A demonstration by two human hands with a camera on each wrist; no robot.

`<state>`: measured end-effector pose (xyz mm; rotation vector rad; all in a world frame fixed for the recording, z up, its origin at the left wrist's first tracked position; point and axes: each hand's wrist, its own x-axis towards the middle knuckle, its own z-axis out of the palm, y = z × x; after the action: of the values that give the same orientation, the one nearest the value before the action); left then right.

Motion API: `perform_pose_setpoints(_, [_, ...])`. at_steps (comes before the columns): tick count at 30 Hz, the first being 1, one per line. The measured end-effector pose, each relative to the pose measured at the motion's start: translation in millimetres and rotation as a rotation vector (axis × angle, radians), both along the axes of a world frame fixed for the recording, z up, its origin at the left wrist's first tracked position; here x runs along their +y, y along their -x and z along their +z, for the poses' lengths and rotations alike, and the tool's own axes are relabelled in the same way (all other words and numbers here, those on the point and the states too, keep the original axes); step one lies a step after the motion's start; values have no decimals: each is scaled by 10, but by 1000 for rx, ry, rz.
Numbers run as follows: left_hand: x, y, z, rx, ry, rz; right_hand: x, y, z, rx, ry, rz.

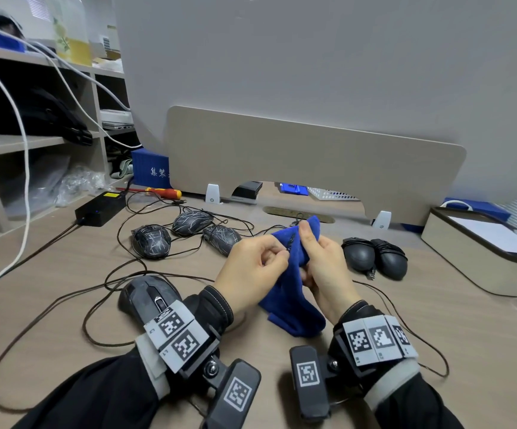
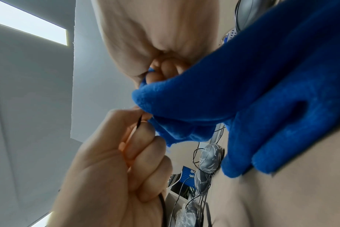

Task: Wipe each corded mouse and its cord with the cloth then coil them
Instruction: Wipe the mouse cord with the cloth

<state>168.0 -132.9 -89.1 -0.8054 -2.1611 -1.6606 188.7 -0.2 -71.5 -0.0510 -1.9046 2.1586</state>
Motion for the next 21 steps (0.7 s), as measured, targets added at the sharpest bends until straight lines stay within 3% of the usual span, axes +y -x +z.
perform_pose_setpoints(4, [-27,3,7,-5,26,13,-30,-29,-13,41,-151,98])
perform_pose_setpoints(8, [-15,-13,18,-15,41,-2,-30,-56,24,62,-69,73])
perform_pose_setpoints(14, [-25,-3,14,-37,36,10,-38,-6,22,-65,63,30])
perform_pose_setpoints(21, [-59,16,12,-80,-6,82,-23,-10,-10,-7,-28,153])
